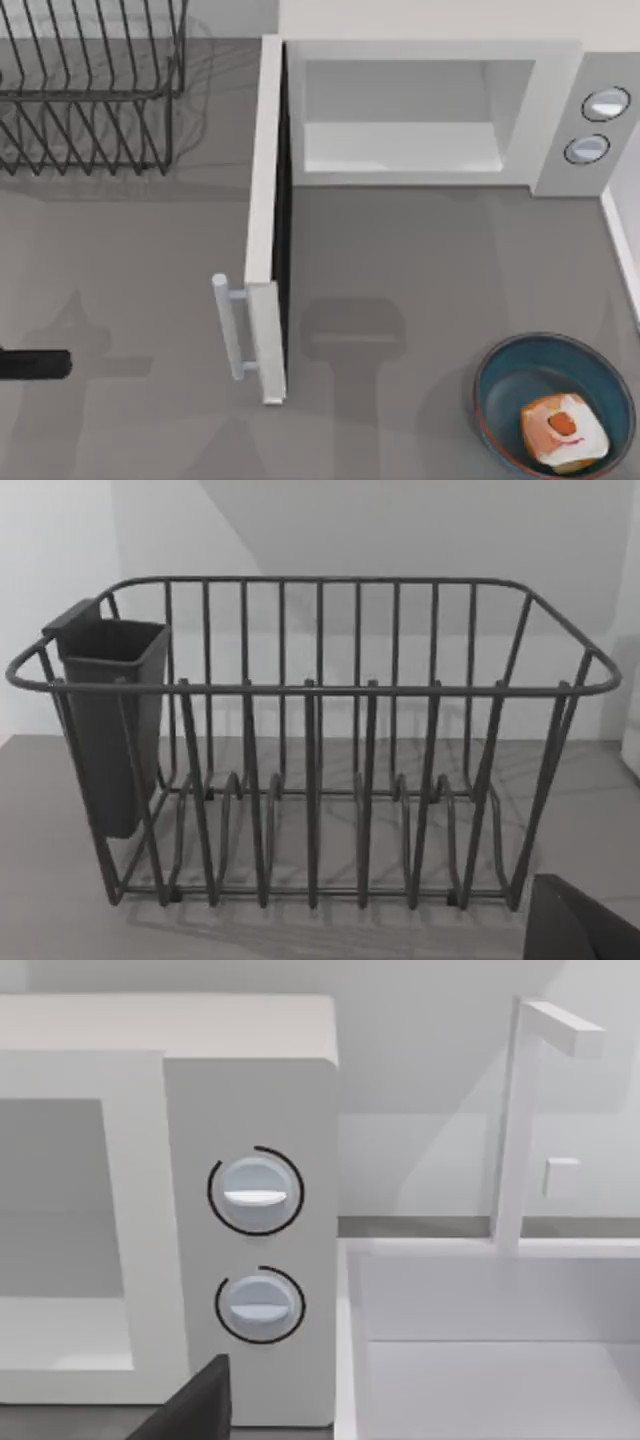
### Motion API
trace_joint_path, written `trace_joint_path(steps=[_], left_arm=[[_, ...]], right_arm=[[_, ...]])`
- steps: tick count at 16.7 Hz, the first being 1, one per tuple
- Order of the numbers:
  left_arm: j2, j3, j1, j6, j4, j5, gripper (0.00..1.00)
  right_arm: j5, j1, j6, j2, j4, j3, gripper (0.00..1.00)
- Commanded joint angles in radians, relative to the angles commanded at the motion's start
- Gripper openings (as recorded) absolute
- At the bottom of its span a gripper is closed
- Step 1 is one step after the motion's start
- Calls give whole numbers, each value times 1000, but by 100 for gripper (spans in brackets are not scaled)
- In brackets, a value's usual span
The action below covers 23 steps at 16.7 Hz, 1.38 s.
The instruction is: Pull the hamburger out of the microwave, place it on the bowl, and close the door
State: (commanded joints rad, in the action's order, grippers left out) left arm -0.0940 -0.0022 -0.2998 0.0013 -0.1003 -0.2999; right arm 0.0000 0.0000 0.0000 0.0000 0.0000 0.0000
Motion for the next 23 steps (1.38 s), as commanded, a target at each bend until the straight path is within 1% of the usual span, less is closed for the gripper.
trace_joint_path(steps=[3,5,6,11,13,18,23], left_arm=[[55,31,-127,0,86,-127,0],[88,49,-187,-1,138,-187,0],[98,55,-204,-1,153,-204,0],[101,57,-209,-2,160,-209,0],[118,82,-227,-2,198,-228,0],[181,171,-276,-3,360,-277,0],[180,176,-275,-4,367,-278,0]], right_arm=[[0,0,0,0,0,0,100],[0,0,0,0,0,0,100],[0,0,0,0,0,0,100],[0,0,0,0,0,0,100],[0,0,0,0,0,0,100],[0,0,0,0,0,0,100],[0,0,0,0,0,0,100]])
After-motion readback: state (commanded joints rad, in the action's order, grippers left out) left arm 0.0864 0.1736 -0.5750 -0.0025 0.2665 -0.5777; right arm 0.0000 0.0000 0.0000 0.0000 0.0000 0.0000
